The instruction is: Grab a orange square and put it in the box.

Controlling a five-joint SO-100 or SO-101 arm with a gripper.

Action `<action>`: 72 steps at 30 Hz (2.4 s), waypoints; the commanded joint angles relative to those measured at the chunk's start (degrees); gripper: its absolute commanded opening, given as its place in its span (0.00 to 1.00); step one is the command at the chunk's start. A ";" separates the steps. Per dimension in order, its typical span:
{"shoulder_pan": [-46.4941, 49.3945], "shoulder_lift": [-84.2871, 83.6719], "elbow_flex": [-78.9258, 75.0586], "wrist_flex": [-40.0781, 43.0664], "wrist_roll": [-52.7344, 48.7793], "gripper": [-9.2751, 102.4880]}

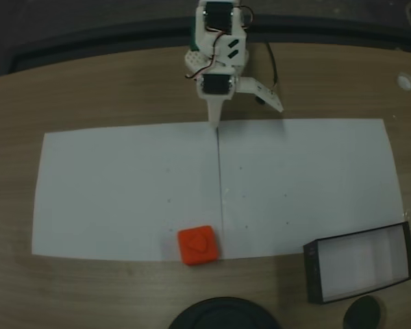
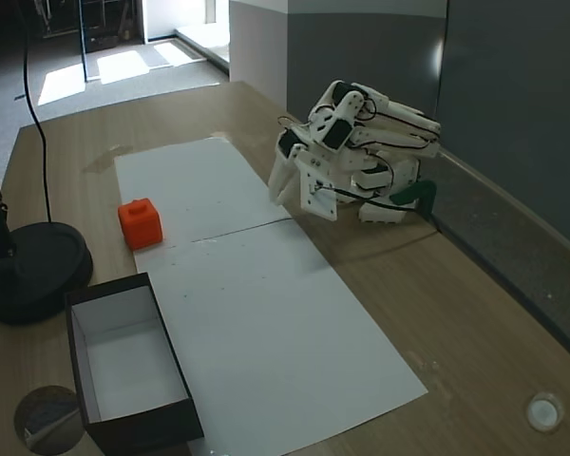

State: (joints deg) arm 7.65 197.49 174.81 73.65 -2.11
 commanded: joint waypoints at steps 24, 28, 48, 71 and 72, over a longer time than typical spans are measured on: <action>-0.18 0.53 -3.16 0.26 0.00 0.08; -0.26 0.62 -3.08 -0.18 -0.09 0.09; 4.22 -4.04 -17.31 -32.70 -0.18 0.32; 4.39 -109.51 -98.88 -2.99 0.18 0.45; 4.04 -111.97 -102.22 -1.76 0.00 0.45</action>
State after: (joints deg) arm 12.13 89.74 85.34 70.49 -2.11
